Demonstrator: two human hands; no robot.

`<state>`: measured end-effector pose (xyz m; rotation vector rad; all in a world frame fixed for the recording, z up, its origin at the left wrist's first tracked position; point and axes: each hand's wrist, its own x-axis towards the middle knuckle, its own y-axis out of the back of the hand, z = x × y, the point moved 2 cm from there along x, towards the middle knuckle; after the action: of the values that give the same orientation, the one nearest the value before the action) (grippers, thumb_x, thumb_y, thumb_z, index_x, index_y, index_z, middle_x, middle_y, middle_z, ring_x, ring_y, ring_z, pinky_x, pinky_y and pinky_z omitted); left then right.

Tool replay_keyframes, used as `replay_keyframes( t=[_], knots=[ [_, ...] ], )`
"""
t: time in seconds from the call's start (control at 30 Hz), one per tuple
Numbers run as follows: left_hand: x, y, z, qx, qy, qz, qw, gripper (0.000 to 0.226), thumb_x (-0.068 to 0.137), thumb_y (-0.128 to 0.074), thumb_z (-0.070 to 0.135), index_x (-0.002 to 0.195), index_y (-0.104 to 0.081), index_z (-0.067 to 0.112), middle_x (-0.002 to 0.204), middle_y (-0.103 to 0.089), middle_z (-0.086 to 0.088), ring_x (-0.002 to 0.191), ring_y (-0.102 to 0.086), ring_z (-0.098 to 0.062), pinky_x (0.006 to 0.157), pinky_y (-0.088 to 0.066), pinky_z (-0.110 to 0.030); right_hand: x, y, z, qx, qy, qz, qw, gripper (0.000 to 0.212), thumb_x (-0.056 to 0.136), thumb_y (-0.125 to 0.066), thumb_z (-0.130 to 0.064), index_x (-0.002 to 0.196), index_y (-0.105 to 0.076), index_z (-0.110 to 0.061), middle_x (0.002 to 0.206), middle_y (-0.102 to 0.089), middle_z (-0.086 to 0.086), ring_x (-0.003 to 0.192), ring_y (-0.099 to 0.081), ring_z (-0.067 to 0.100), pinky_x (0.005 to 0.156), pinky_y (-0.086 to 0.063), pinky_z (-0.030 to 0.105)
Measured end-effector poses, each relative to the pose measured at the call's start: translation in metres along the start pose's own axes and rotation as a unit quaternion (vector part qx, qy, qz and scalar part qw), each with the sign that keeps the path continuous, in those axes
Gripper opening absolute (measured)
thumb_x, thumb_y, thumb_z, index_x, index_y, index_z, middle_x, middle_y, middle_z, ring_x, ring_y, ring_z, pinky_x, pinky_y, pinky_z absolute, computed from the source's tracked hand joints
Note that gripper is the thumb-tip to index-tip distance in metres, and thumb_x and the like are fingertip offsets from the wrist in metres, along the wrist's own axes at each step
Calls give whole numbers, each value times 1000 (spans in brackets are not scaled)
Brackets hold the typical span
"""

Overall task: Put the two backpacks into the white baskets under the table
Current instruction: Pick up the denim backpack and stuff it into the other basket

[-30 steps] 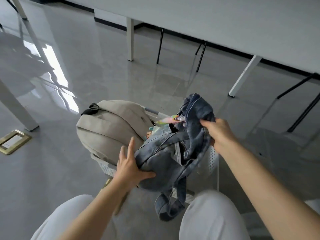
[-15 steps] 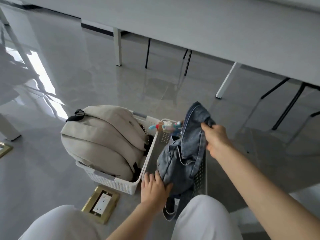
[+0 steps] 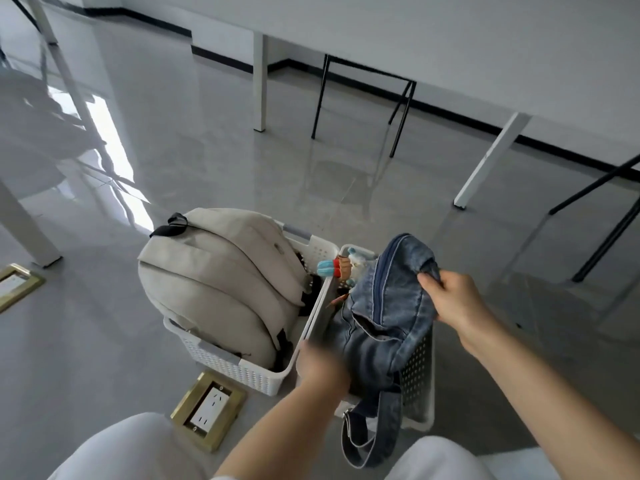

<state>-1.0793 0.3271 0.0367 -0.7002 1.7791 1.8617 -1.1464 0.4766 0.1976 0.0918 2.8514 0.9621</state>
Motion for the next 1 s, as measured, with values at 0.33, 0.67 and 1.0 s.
replay_keyframes(
  t=[0.33, 0.67, 1.0],
  knots=[
    [35, 126, -51, -298, -1, 200, 933, 35, 88, -49, 36, 104, -62, 7, 106, -69, -15, 90, -66, -35, 69, -51, -35, 16, 8, 29, 13, -80, 28, 996, 25, 90, -58, -25, 84, -63, -2, 95, -70, 26, 89, -67, 42, 82, -54, 63],
    [97, 118, -41, -74, -93, 290, 950, 41, 94, -45, 5, 134, -47, 10, 130, -51, -15, 118, -53, -38, 89, -48, -48, -10, 7, 81, -5, -145, 4, 989, 21, 91, -59, -19, 82, -65, 0, 90, -71, 27, 84, -68, 41, 80, -54, 62],
    [117, 54, -11, 41, -160, 216, 962, 49, 95, -36, 36, 136, -51, 13, 141, -50, -13, 129, -45, -33, 105, -34, -37, -14, 17, 72, 61, -185, 31, 980, 15, 94, -56, -13, 81, -62, -8, 90, -69, 19, 84, -67, 34, 78, -58, 52]
  ],
)
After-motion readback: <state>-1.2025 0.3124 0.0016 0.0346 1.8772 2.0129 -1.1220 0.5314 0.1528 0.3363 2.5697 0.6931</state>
